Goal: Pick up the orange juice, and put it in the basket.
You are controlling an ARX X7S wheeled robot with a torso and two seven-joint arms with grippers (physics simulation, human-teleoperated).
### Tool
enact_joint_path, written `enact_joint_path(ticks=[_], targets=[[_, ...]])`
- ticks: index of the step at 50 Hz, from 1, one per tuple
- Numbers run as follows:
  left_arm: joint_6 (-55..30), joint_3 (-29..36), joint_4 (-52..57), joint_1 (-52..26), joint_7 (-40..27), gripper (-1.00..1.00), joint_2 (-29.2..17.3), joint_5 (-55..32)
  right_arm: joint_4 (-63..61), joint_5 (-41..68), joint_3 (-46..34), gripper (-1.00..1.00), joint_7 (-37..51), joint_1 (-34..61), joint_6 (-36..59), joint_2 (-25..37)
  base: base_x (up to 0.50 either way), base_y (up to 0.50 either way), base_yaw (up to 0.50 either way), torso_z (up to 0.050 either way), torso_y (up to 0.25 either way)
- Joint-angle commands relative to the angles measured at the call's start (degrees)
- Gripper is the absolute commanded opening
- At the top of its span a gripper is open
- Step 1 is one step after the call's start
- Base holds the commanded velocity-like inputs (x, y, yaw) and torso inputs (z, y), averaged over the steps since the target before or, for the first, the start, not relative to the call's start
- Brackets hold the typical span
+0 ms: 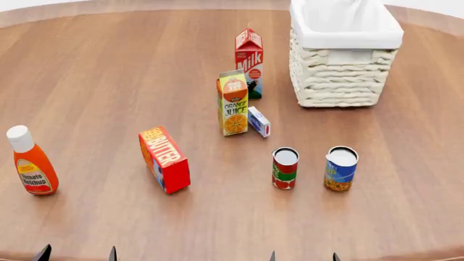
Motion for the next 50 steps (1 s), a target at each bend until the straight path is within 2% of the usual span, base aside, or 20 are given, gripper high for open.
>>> enact_joint_path(ticks=[1, 11, 13, 14, 15, 23, 37, 42, 43, 50], targets=[[0.32, 1.27, -0.77, -0.23, -1.40, 1.00, -0.97, -0.07, 0.09, 0.00, -1.35, 1.00, 1.50, 0.17, 0.43, 0.96, 0.00, 0.00, 0.00, 0.000, 0.000], [-0.43, 3.73, -1.28, -0.30, -2.95, 1.00, -2.90, -0.82, -0.50, 1.78, -3.14, 1.00, 3.54, 0.24, 0.83, 2.64, 0.00, 0.00, 0.00, 0.000, 0.000], [-0.86, 4.34, -1.19, -0.33, -3.65, 1.00, -3.34, 0.68, -0.64, 2.09, -3.15, 1.00, 3.64, 0.22, 0.86, 2.73, 0.00, 0.00, 0.00, 0.000, 0.000], [-3.03, 3.02, -0.76, 0.93, -3.00, 1.00, -1.52, 7.60, -0.82, 5.54, -0.86, 1.00, 2.46, -1.94, -1.12, 0.16, 0.00, 0.00, 0.00, 0.000, 0.000], [-0.55, 1.79, -1.35, -0.10, -0.30, 1.00, -1.26, 1.70, -0.57, 1.49, -2.52, 1.00, 3.08, 0.28, 0.92, 2.24, 0.00, 0.00, 0.00, 0.000, 0.000], [-2.43, 3.22, -0.26, -0.44, -3.03, 1.00, -2.70, 2.43, -2.32, 2.33, -3.32, 1.00, 4.23, 0.25, 1.89, 3.33, 0.00, 0.00, 0.00, 0.000, 0.000], [-16.19, 0.04, 22.10, 1.48, -5.61, 1.00, -4.59, -0.87, -20.90, 3.15, -3.60, 1.00, 6.13, -1.30, 11.30, 5.64, 0.00, 0.00, 0.00, 0.000, 0.000], [-18.63, -0.83, 26.24, 1.64, -6.18, 1.00, -5.12, -1.97, -24.59, 3.37, -3.84, 1.00, 6.72, -1.47, 13.31, 6.14, 0.00, 0.00, 0.00, 0.000, 0.000], [-22.55, -2.54, 31.71, 1.71, -6.60, 1.00, -5.51, -3.04, -28.34, 3.49, -3.84, 1.00, 6.89, -1.47, 15.34, 6.43, 0.00, 0.00, 0.00, 0.000, 0.000], [-27.24, -6.31, 40.81, 2.04, -7.51, 1.00, -6.35, -6.60, -34.79, 4.57, -4.18, 1.00, 7.50, -1.30, 19.45, 7.06, 0.00, 0.00, 0.00, 0.000, 0.000]])
